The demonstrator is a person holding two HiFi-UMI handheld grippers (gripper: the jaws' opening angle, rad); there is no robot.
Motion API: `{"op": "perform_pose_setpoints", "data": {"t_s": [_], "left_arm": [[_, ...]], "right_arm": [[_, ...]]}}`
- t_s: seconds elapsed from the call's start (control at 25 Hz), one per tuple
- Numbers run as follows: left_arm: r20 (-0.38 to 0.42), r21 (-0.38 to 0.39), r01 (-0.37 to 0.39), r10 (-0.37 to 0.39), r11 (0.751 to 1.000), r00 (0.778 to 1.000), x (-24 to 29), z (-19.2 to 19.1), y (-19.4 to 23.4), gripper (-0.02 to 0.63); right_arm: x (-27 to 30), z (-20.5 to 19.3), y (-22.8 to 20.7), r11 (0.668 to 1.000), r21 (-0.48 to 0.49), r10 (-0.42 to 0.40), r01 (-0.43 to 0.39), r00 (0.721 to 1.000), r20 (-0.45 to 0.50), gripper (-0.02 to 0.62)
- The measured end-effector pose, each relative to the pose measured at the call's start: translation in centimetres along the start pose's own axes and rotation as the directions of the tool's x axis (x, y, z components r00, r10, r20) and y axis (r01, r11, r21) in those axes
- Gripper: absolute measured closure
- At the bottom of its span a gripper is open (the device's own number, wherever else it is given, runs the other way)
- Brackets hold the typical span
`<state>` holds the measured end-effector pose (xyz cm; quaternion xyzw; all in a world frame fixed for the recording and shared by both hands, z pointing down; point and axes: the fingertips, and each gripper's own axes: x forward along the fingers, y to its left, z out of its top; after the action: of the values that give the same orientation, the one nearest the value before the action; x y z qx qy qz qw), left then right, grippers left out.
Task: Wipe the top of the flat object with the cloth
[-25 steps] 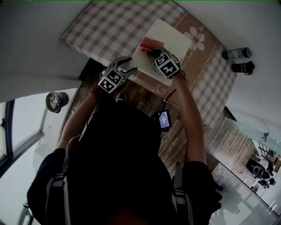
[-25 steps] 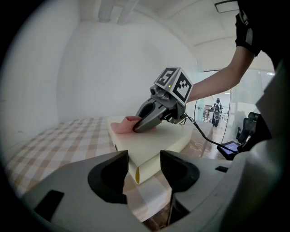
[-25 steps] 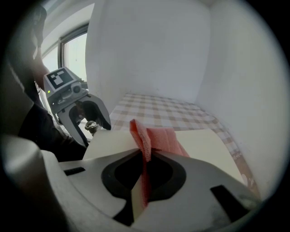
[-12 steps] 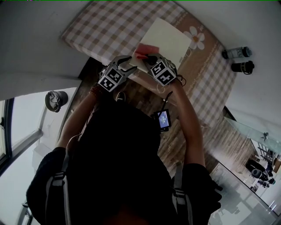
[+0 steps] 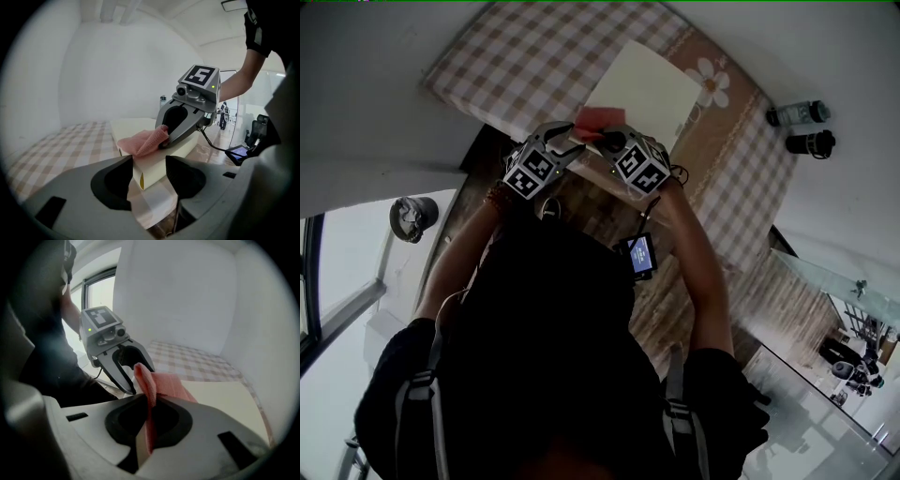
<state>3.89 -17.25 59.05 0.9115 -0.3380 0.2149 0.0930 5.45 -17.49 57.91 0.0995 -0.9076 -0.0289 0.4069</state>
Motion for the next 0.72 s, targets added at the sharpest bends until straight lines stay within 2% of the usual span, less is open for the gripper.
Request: {"op": "perform_pose_setpoints", "data": {"t_s": [0.04, 0.12, 0.2, 0.28, 0.36, 0.44, 0.56, 0.64, 0.72], "left_arm": [[0.0, -0.005, -0.001, 0.001, 1.0, 1.0, 0.5, 0.0, 0.3, 0.371], [0.007, -0.011, -0.008, 0.008, 1.0, 1.0, -0.4, -0.6, -0.3, 0.371], [0.016, -0.012, -0.008, 0.008, 1.0, 1.0, -2.4, -1.2, -1.6, 0.373], [0.022, -0.007, 0.001, -0.001, 1.0, 1.0, -3.3, -1.4, -2.4, 0.373], [0.033, 0.005, 0.012, -0.012, 1.0, 0.999, -3.7, -1.2, -2.6, 0.373], [0.041, 0.005, 0.012, -0.012, 1.0, 0.999, -4.2, -0.9, -2.5, 0.373], [0.048, 0.006, 0.014, -0.014, 1.0, 0.999, -3.8, -0.2, -2.1, 0.373], [0.044, 0.013, 0.027, -0.028, 1.0, 0.999, -2.8, 0.5, -1.9, 0.373], [0.041, 0.023, 0.039, -0.04, 0.999, 0.998, -2.7, 0.6, -2.2, 0.373]], "right_arm": [[0.0, -0.1, -0.5, 1.0, 0.015, 0.012, -0.012, 1.0, 0.013, 0.577], [-0.1, -0.1, 1.3, 0.997, 0.025, 0.075, -0.077, 0.996, 0.048, 0.577], [-0.8, 0.0, 4.4, 0.981, 0.019, 0.192, -0.194, 0.978, 0.077, 0.577], [-2.2, 0.4, 5.1, 0.957, 0.045, 0.279, -0.285, 0.954, 0.109, 0.577], [-3.7, 1.2, 3.1, 0.953, 0.068, 0.283, -0.296, 0.947, 0.154, 0.577], [-5.0, 2.0, -0.6, 0.973, 0.084, 0.198, -0.216, 0.962, 0.186, 0.577], [-6.4, 1.5, -8.7, 0.996, 0.084, -0.028, 0.015, 0.988, 0.151, 0.577], [-6.9, -0.1, -14.4, 0.985, 0.06, -0.164, 0.16, 0.983, 0.076, 0.577], [-6.9, -1.8, -18.0, 0.969, 0.02, -0.247, 0.248, 0.969, -0.012, 0.575]]}}
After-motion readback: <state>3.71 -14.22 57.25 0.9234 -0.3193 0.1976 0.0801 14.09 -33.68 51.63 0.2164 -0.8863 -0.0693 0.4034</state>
